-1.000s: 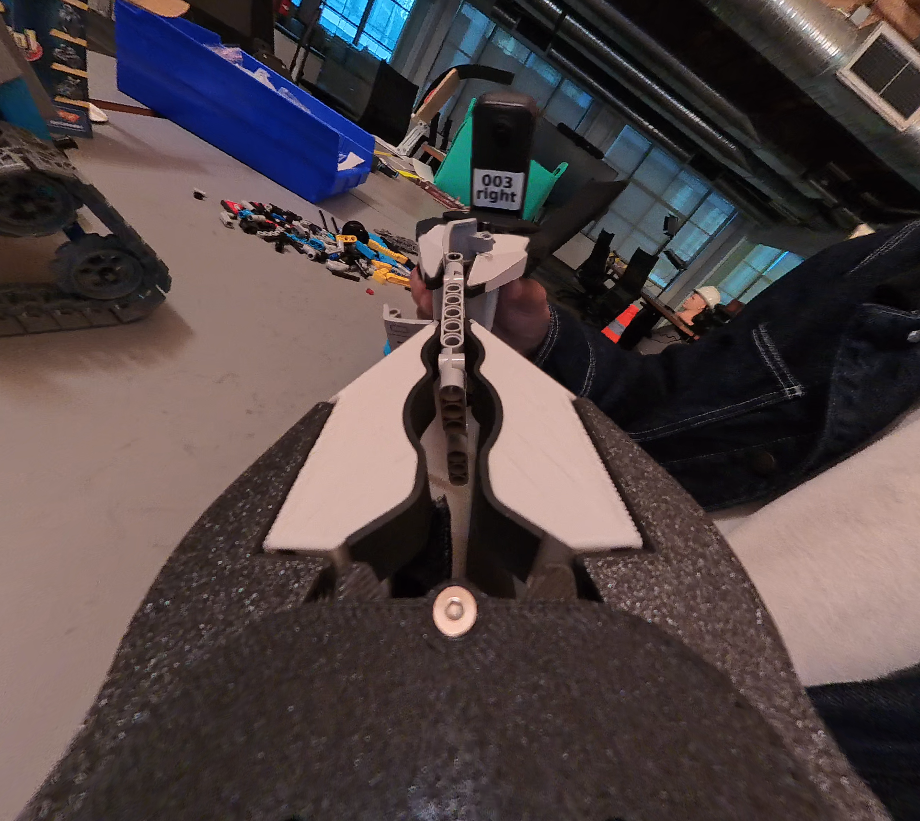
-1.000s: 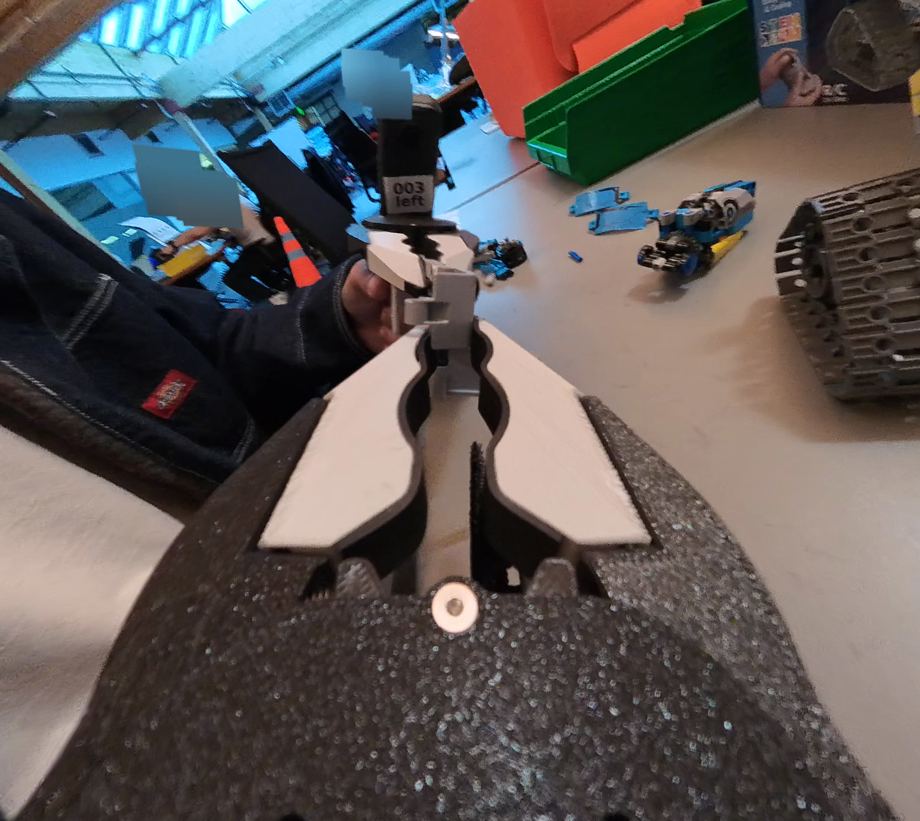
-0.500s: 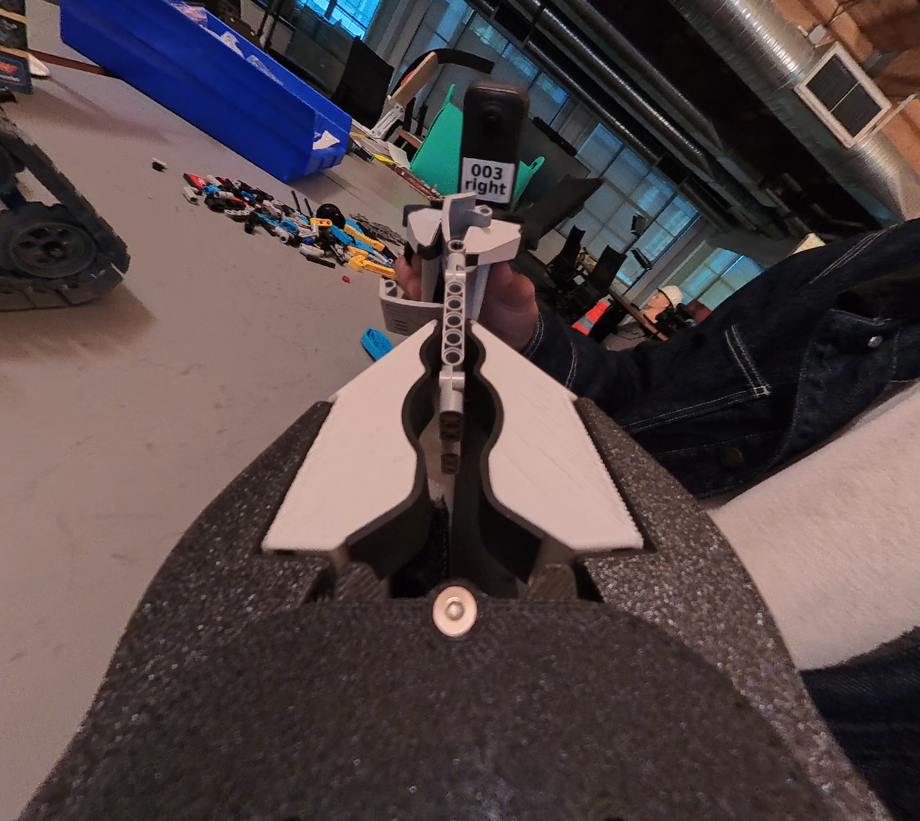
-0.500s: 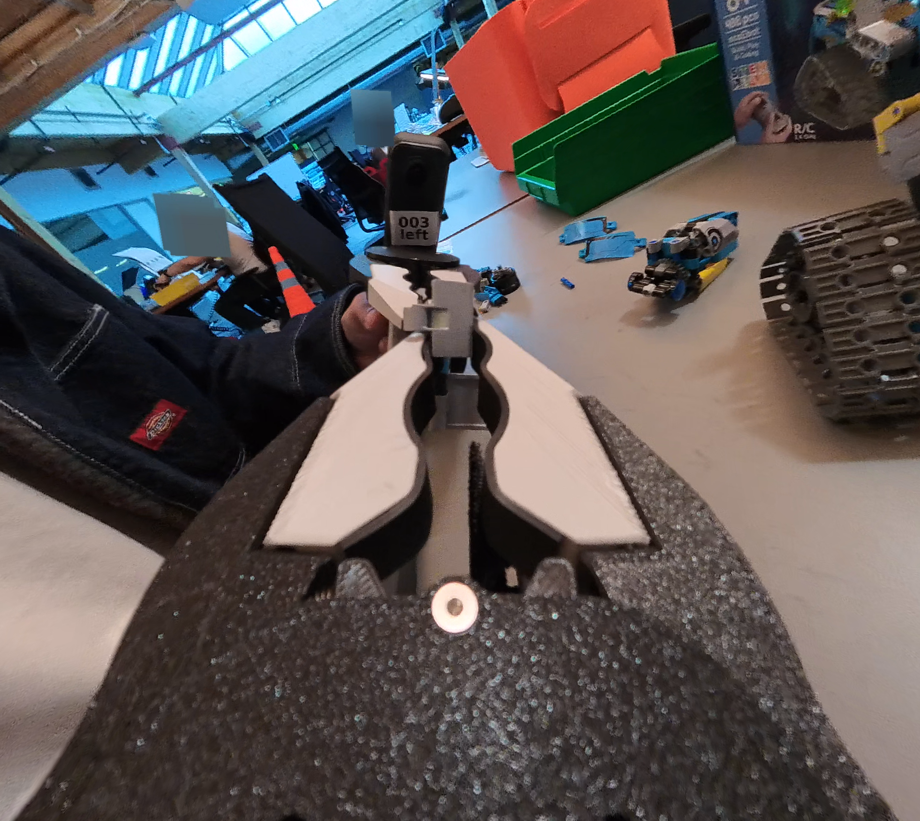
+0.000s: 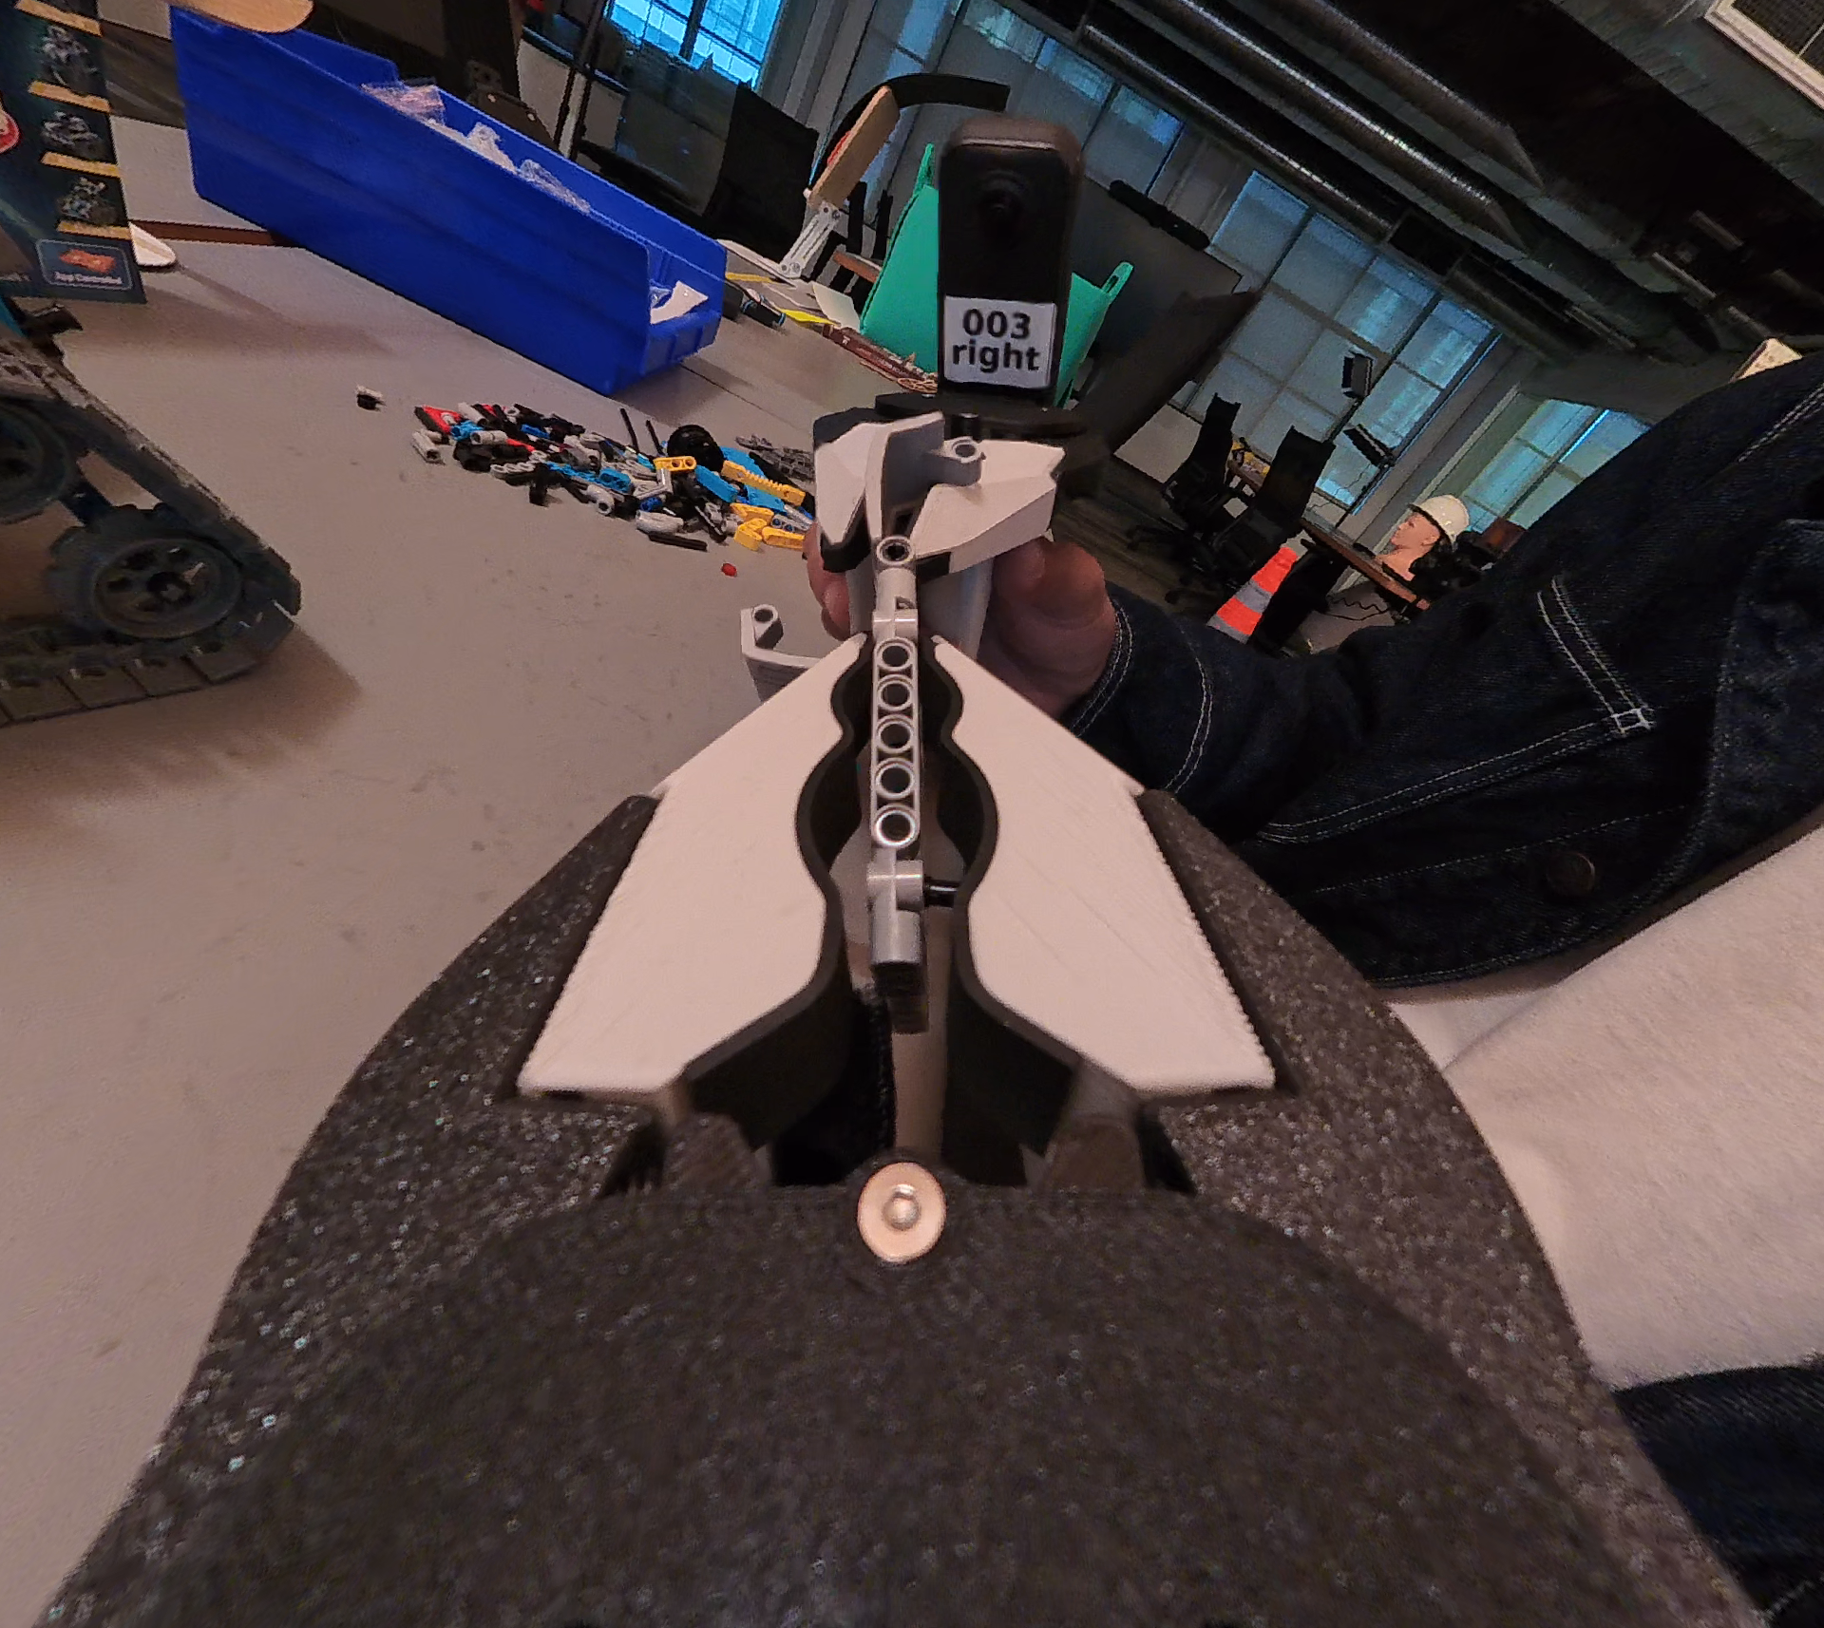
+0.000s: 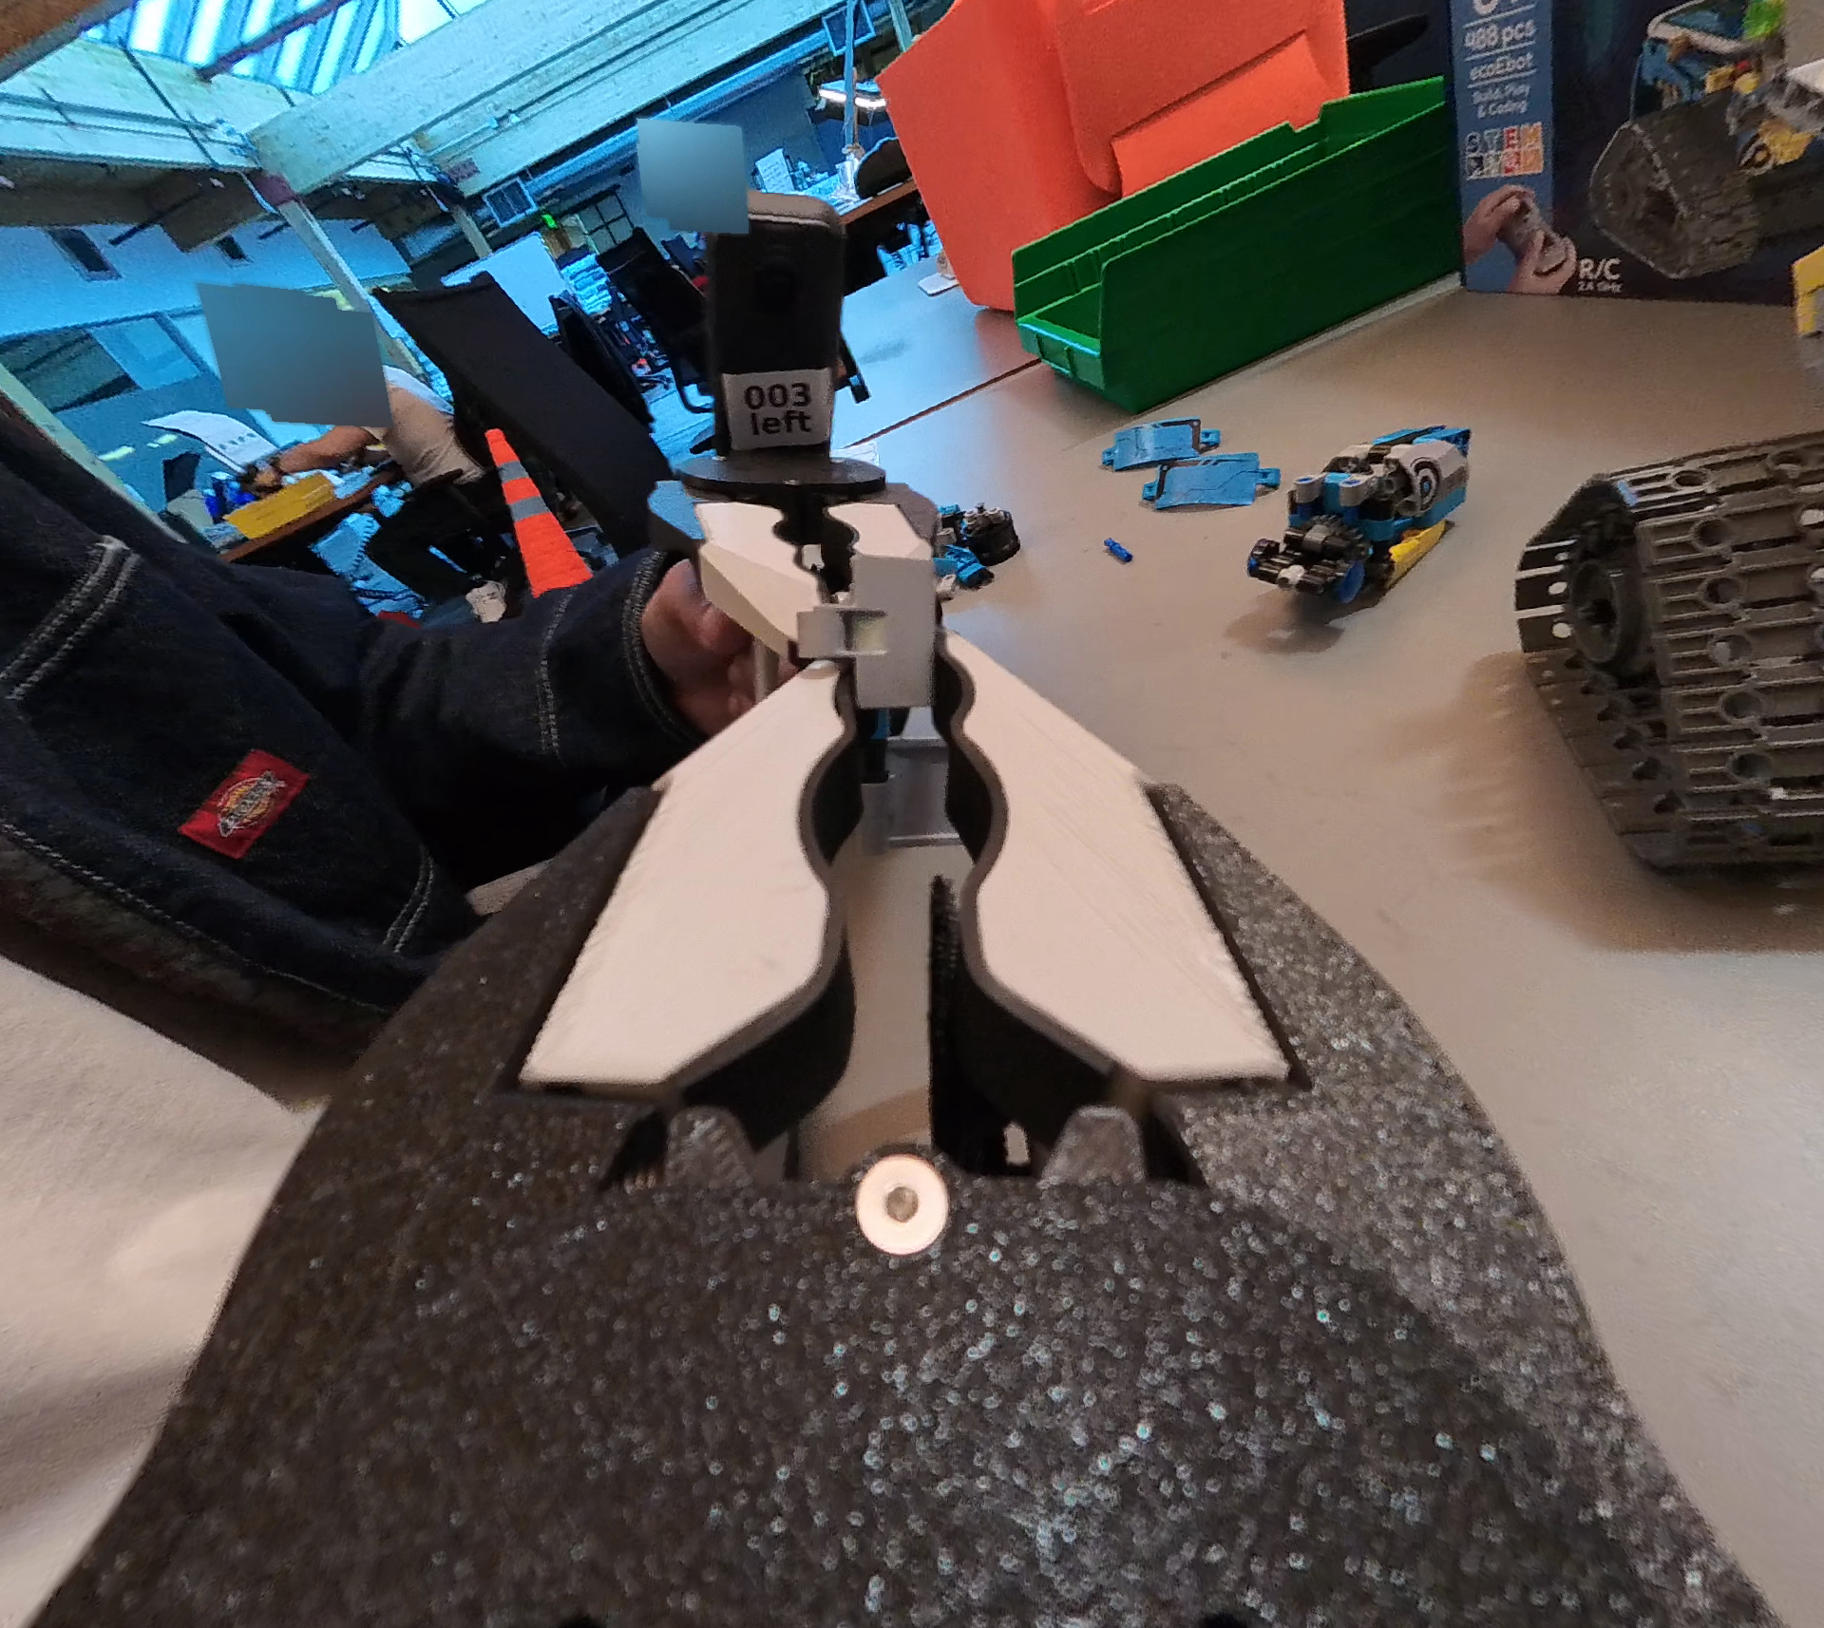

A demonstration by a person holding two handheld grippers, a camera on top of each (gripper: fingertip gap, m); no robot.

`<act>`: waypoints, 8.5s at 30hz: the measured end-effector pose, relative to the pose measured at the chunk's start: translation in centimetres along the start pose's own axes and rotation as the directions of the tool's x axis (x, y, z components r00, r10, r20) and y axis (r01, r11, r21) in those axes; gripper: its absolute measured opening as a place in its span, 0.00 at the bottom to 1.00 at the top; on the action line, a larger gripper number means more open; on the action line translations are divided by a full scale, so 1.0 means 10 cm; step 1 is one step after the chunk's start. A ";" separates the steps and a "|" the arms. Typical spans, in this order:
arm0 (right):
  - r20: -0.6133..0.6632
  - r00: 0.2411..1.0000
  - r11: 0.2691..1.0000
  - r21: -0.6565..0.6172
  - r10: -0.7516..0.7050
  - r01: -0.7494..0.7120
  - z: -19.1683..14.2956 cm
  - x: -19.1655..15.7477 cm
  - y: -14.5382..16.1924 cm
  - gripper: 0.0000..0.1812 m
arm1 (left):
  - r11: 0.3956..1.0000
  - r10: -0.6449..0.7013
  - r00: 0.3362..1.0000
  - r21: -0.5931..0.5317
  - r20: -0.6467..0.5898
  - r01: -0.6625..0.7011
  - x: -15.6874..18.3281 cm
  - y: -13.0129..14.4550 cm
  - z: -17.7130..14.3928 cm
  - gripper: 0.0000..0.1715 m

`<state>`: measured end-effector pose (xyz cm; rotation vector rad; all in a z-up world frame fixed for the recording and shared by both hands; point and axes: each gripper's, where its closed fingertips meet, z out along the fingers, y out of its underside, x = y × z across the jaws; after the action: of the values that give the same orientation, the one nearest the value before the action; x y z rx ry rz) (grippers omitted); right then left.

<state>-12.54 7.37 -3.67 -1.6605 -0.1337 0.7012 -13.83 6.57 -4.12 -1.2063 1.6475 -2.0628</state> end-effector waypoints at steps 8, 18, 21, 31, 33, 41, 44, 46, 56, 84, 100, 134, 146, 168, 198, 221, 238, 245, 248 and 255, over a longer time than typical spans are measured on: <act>0.002 0.999 0.999 -0.017 -0.045 0.045 -0.03 0.02 0.03 0.11 | 0.995 0.096 0.994 -0.040 0.058 -0.094 -0.03 0.05 0.00 0.03; 0.003 0.998 0.998 0.029 -0.062 0.062 -0.05 -0.01 -0.05 0.17 | 0.999 -0.003 1.000 -0.053 0.018 0.004 -0.05 0.10 0.00 0.03; 0.058 0.998 0.999 -0.007 -0.033 0.034 -0.01 -0.07 0.02 0.17 | 0.997 -0.019 1.000 -0.075 -0.022 0.017 0.01 0.13 0.02 0.03; -0.004 0.943 0.924 -0.197 -0.334 0.326 -0.16 -0.14 0.07 0.17 | 0.971 0.097 0.995 -0.223 0.030 -0.088 -0.02 0.38 0.10 0.03; 0.033 0.916 0.841 -0.383 -0.401 0.382 -0.16 -0.15 0.28 0.17 | 0.948 0.171 0.984 -0.278 0.043 -0.152 -0.02 0.46 0.12 0.03; 0.077 0.850 0.680 -0.564 -0.522 0.469 -0.18 -0.08 0.58 0.09 | 0.805 0.478 0.876 -0.434 0.072 -0.404 -0.07 0.68 0.19 0.03; 0.106 0.832 0.612 -0.628 -0.544 0.480 -0.18 -0.07 0.71 0.07 | 0.790 0.486 0.872 -0.456 0.056 -0.411 -0.06 0.73 0.20 0.03; 0.110 0.816 0.580 -0.650 -0.568 0.491 -0.19 -0.05 0.74 0.05 | 0.788 0.480 0.876 -0.463 0.048 -0.406 -0.06 0.75 0.20 0.03; 0.148 0.862 0.623 -0.633 -0.485 0.459 -0.22 -0.12 0.78 0.03 | 0.794 0.471 0.882 -0.432 -0.007 -0.428 0.01 0.74 0.17 0.03; 0.129 0.982 0.964 -0.244 0.139 -0.104 -0.19 0.01 0.36 0.03 | 0.998 0.019 1.000 -0.060 0.015 -0.018 -0.06 0.08 -0.07 0.09; 0.176 0.970 0.983 -0.110 0.165 -0.147 -0.17 -0.08 0.11 0.02 | 0.995 0.078 0.997 -0.061 -0.008 -0.079 0.05 0.09 -0.01 0.14; 0.171 0.980 0.994 -0.040 0.104 -0.099 -0.27 -0.05 -0.03 0.02 | 0.994 0.027 0.999 0.104 -0.037 -0.023 0.04 -0.21 -0.21 0.03; 0.156 0.968 0.979 0.019 0.198 -0.204 -0.27 0.05 -0.10 0.03 | 0.999 -0.036 0.999 -0.019 -0.003 0.036 -0.06 0.04 -0.07 0.04; 0.177 0.915 0.915 0.119 0.362 -0.385 -0.23 0.19 -0.19 0.20 | 0.984 -0.151 0.988 0.097 -0.012 0.152 -0.15 -0.13 -0.12 0.03; 0.170 0.855 0.862 0.051 0.490 -0.505 -0.33 0.38 -0.06 0.03 | 0.883 0.419 0.809 -0.393 0.413 -0.257 -0.69 0.38 -0.15 0.03; -0.013 0.987 0.986 -0.047 0.158 -0.159 -0.14 0.25 0.07 0.03 | 0.522 0.827 0.527 -0.612 0.194 -0.594 -0.42 0.65 0.19 0.24; -0.517 0.729 0.892 -0.306 -0.449 0.332 0.07 0.41 0.09 0.03 | 0.840 0.434 0.591 -0.068 0.680 -0.538 -0.26 -0.43 -0.10 0.13; -0.498 0.716 0.870 -0.334 -0.490 0.364 0.13 0.36 0.12 0.03 | 0.856 0.415 0.608 -0.064 0.677 -0.513 -0.31 -0.41 -0.11 0.03; -0.493 0.719 0.869 -0.339 -0.490 0.360 0.13 0.37 0.14 0.03 | 0.853 0.424 0.598 -0.077 0.680 -0.517 -0.32 -0.40 -0.12 0.02; -0.448 0.799 0.916 -0.207 -0.400 0.343 0.18 0.27 0.04 0.19 | 0.820 0.503 0.544 -0.171 0.672 -0.547 -0.34 -0.34 -0.09 0.01</act>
<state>-11.40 10.00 -5.13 -1.8026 -0.1389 -0.0359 -11.32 10.51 -2.65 -1.0790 1.3153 -1.0631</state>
